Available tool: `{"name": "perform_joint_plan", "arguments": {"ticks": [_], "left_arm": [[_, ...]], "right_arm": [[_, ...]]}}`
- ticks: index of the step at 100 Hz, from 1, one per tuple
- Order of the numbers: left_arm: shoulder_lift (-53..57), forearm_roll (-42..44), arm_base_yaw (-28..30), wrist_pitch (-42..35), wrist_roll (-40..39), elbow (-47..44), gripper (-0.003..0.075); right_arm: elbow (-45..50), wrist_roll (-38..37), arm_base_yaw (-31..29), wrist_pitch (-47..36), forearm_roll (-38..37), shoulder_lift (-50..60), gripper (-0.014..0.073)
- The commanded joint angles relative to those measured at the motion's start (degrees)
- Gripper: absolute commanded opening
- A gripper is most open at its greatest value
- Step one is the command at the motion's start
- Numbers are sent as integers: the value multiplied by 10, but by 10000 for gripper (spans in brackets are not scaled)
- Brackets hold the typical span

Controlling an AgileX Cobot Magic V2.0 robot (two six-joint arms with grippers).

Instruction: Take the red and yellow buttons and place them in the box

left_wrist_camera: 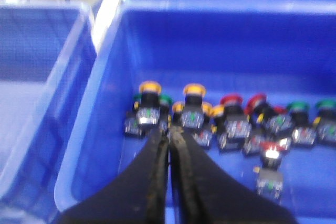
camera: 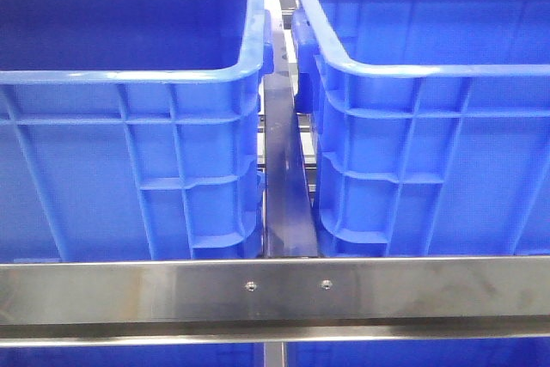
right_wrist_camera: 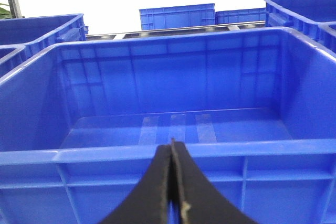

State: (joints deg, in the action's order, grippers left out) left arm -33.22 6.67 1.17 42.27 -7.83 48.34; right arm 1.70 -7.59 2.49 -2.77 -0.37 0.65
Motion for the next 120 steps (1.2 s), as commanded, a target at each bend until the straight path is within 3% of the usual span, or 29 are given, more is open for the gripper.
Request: {"name": "perform_joint_plan", "arguments": {"ticks": [1, 35, 47, 59, 69, 89, 111, 120], "left_arm": [[-29, 3, 2, -15, 1, 28, -19], [-63, 8, 2, -9, 1, 28, -1], [-63, 9, 2, -9, 1, 28, 130], [-63, 10, 2, -9, 1, 28, 339], [-63, 10, 2, -9, 1, 28, 428], [-72, -6, 1, -9, 8, 28, 432], [-148, -165, 1, 0, 125, 42, 431], [-193, -190, -2, 4, 139, 60, 431]], "right_arm": [[-1, 4, -2, -50, -2, 12, -68], [-1, 4, -2, -50, -2, 12, -68], [-1, 4, -2, -50, -2, 12, -68], [-1, 4, -2, -50, -2, 12, -68], [-1, 4, -2, -50, -2, 12, -68], [-1, 4, -2, -50, -2, 12, -68], [-1, 4, -2, -50, -2, 12, -68], [-1, 4, -2, -50, -2, 12, -68]]}}
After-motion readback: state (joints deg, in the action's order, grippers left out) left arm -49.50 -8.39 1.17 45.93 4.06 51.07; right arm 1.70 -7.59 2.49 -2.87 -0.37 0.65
